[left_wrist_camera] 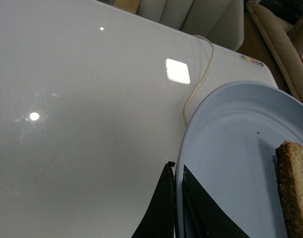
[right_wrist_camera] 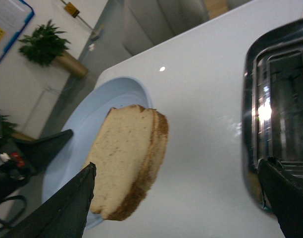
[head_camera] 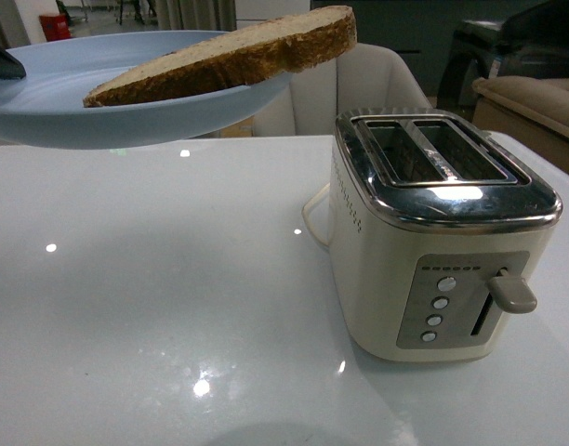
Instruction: Left arm holds plate, right arm toasts bread
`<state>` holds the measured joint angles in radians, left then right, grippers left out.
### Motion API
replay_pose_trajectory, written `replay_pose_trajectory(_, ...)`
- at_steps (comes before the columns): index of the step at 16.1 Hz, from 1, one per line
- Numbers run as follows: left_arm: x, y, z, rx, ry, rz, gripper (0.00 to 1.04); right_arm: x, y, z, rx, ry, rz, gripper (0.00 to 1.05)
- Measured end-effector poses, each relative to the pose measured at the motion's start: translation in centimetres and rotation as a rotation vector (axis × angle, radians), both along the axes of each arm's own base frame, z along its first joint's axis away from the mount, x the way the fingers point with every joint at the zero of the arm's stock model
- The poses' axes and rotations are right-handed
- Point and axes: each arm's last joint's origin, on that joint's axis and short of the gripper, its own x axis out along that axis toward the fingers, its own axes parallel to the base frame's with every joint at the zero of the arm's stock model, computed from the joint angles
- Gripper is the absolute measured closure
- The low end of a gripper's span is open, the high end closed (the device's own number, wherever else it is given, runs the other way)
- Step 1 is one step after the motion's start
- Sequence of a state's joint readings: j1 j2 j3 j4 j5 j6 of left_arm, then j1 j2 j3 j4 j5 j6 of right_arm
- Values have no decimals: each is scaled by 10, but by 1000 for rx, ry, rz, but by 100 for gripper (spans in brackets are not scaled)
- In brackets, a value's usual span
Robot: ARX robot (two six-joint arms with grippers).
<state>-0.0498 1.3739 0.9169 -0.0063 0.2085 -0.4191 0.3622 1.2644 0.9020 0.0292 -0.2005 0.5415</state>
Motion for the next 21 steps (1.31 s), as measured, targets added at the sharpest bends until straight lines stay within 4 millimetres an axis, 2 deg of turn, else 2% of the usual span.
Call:
replay_pose_trajectory(2,0,0,0,0,0,0,102,9,9,-3,172,120,51,6)
replay_pose_trajectory(4,0,0,0,0,0,0,102,15,19,-8,274,215,87,6)
replay_pose_trajectory(8,0,0,0,0,0,-1,102,19,30,-13,338,321,112,6)
replay_pose_trajectory(9,0,0,0,0,0,0,102,20,31,-15,337,335,107,14)
replay_pose_trajectory(11,0,0,0,0,0,-1,102,21,31,-16,336,334,103,36)
replay_pose_trajectory(16,0,0,0,0,0,-1,102,20,32,-15,335,325,101,96)
replay_pose_trajectory(17,0,0,0,0,0,0,102,20,33,-14,340,313,104,102)
replay_pose_trajectory(21,0,0,0,-1,0,-1,102,18,31,-11,341,306,95,102)
